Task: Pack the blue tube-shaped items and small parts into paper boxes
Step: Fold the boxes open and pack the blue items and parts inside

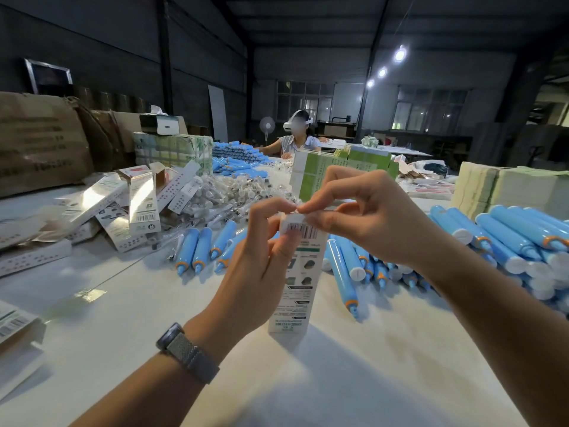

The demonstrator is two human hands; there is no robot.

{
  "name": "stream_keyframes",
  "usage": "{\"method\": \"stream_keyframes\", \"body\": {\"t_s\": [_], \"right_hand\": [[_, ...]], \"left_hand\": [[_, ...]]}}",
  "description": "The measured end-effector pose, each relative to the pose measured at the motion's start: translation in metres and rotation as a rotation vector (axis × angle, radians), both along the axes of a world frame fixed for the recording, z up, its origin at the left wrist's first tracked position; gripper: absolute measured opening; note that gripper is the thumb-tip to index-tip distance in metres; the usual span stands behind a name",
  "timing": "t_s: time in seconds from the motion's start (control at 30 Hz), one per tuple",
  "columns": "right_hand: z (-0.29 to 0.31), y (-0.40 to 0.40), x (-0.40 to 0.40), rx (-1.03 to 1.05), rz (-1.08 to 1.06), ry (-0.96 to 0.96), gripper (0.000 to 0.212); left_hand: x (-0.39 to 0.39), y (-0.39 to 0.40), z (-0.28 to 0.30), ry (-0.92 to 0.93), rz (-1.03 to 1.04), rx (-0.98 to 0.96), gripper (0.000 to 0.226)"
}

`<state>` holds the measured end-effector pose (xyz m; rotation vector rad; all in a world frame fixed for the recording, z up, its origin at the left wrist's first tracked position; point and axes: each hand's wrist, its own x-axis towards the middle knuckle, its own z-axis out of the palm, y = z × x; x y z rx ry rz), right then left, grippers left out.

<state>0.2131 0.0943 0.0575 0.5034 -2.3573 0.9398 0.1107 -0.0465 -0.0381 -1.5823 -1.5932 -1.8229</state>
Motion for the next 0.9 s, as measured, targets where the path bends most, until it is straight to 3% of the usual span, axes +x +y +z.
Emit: {"method": "stream_keyframes", "body": {"t_s": [0.13,0.4,0.9], "right_hand": [[-0.006,0.005,-0.003,-0.075,0.012,-0.018,0.021],[-0.027,0.012,-0.016,-0.222,0.062,0.127,0.017],[-0.034,0.009,-0.021,-0.177,0.039,0.130,0.015]], "left_hand": [[0.000,0.000,0.000,-0.001,0.032,0.012,0.013],[-0.001,-0.001,0.001,-0.011,0.061,0.036,0.010],[-0.001,0.003,0.001,0.039,0.096,0.069,0.015]]}}
